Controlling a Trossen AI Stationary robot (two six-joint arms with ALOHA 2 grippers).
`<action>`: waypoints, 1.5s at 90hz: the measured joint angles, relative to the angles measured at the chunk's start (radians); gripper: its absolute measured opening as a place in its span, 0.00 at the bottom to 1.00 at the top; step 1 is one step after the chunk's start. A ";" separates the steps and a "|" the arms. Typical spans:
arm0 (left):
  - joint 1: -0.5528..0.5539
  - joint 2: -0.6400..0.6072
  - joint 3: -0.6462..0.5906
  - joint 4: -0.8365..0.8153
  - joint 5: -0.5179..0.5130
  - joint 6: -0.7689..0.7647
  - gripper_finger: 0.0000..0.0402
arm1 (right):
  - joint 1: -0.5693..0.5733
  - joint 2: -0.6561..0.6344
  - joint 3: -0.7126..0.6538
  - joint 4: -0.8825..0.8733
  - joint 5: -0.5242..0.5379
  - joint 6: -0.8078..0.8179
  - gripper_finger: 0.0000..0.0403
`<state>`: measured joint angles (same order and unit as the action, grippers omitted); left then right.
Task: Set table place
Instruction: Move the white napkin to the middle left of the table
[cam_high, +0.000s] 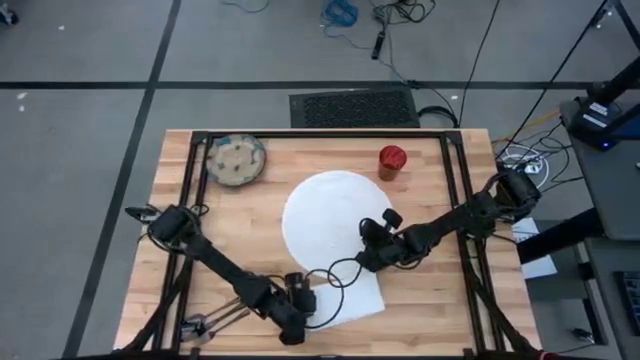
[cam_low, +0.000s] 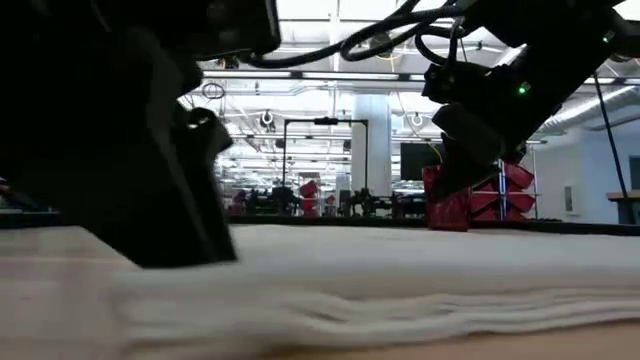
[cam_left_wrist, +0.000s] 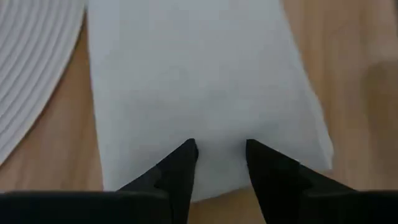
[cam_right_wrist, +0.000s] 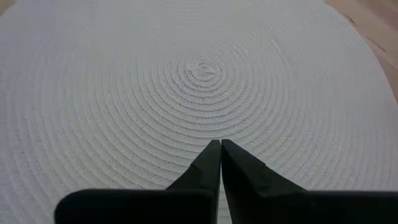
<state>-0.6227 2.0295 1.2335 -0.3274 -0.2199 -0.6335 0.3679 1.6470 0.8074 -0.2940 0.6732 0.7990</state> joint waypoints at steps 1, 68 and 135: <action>0.000 -0.004 0.000 -0.017 0.009 -0.003 0.33 | 0.000 0.000 0.000 0.000 -0.001 0.000 0.00; 0.052 -0.171 -0.002 -1.067 -0.136 -0.131 0.33 | 0.004 0.000 0.000 0.036 -0.050 -0.022 0.00; 0.042 -0.246 -0.221 -0.763 0.023 -0.210 0.33 | 0.040 0.000 0.000 0.065 -0.051 -0.026 0.00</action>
<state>-0.5805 1.7839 1.0127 -1.0899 -0.1971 -0.8434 0.4076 1.6470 0.8071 -0.2288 0.6226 0.7734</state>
